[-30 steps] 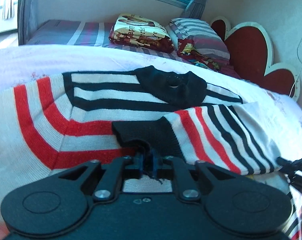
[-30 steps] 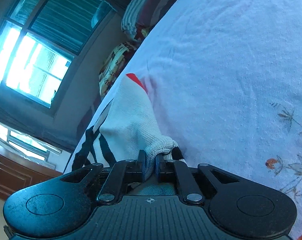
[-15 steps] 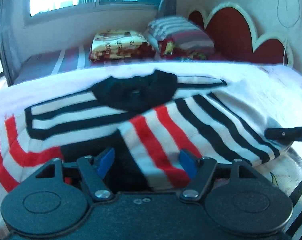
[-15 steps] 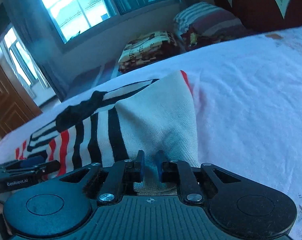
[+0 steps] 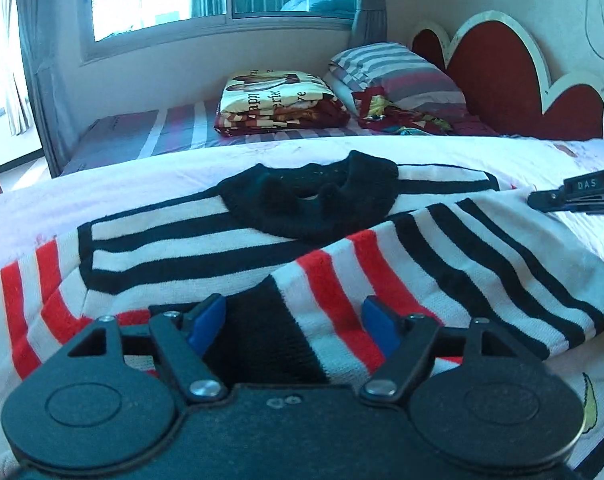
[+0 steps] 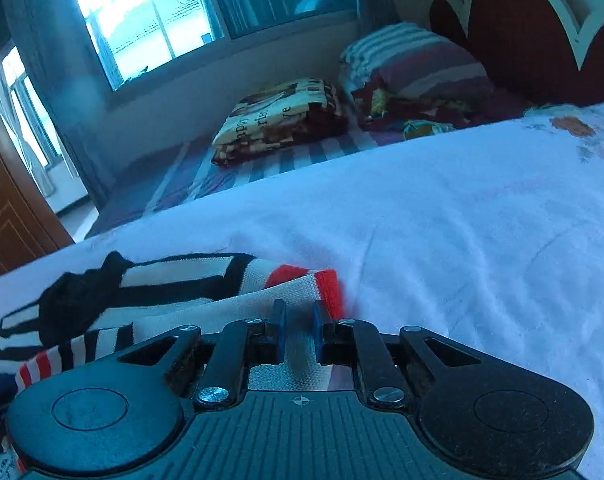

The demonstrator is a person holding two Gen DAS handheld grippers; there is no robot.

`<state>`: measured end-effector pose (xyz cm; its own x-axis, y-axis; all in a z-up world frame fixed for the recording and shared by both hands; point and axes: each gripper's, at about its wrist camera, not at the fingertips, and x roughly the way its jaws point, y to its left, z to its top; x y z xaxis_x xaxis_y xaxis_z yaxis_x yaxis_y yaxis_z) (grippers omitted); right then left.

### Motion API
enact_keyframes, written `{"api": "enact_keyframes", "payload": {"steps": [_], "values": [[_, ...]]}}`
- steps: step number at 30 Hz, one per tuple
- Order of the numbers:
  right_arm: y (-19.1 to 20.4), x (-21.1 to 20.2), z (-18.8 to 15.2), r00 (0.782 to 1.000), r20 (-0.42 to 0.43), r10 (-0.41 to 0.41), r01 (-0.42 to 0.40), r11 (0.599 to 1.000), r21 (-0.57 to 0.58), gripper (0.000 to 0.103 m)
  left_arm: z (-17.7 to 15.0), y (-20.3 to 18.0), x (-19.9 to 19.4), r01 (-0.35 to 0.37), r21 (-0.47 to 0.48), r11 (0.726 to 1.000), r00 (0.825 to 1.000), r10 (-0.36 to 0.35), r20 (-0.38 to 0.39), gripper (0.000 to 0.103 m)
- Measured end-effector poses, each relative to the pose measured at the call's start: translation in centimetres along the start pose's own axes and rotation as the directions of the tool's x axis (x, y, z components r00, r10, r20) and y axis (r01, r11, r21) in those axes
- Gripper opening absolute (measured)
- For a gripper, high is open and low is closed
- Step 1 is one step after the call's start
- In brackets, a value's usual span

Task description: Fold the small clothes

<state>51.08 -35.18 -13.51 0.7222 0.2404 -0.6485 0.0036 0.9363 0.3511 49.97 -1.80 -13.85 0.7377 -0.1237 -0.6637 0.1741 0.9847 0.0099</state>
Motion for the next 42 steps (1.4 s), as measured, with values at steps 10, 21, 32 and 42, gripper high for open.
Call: {"api": "enact_keyframes", "payload": {"steps": [10,21,32,42], "values": [[3.7,-5.3,-4.7,0.996,-0.024,0.082,-0.085,0.976,-0.199,0.011,1.6,-6.9,-1.8,0.030,0.049,0.998,0.998,-0.033,0.062,0.081],[3.0,-10.2,-10.0,0.996,-0.017,0.084,-0.085,0.947,-0.311,0.011,-0.1,-6.9,-2.2,-0.002,-0.094,0.996,1.000,-0.001,-0.030,0.083],[2.7,-11.2,-9.4,0.996,-0.042,0.073,-0.081,0.971,-0.226,0.013,-2.7,-3.6,-6.3,-0.150,-0.244,0.958,0.985,0.165,0.042,0.079],[2.9,-12.5,-9.6,0.999,-0.018,0.051,-0.053,0.990,-0.132,0.013,-2.2,3.5,-5.1,-0.241,-0.388,0.890,0.971,0.221,-0.096,0.064]]}}
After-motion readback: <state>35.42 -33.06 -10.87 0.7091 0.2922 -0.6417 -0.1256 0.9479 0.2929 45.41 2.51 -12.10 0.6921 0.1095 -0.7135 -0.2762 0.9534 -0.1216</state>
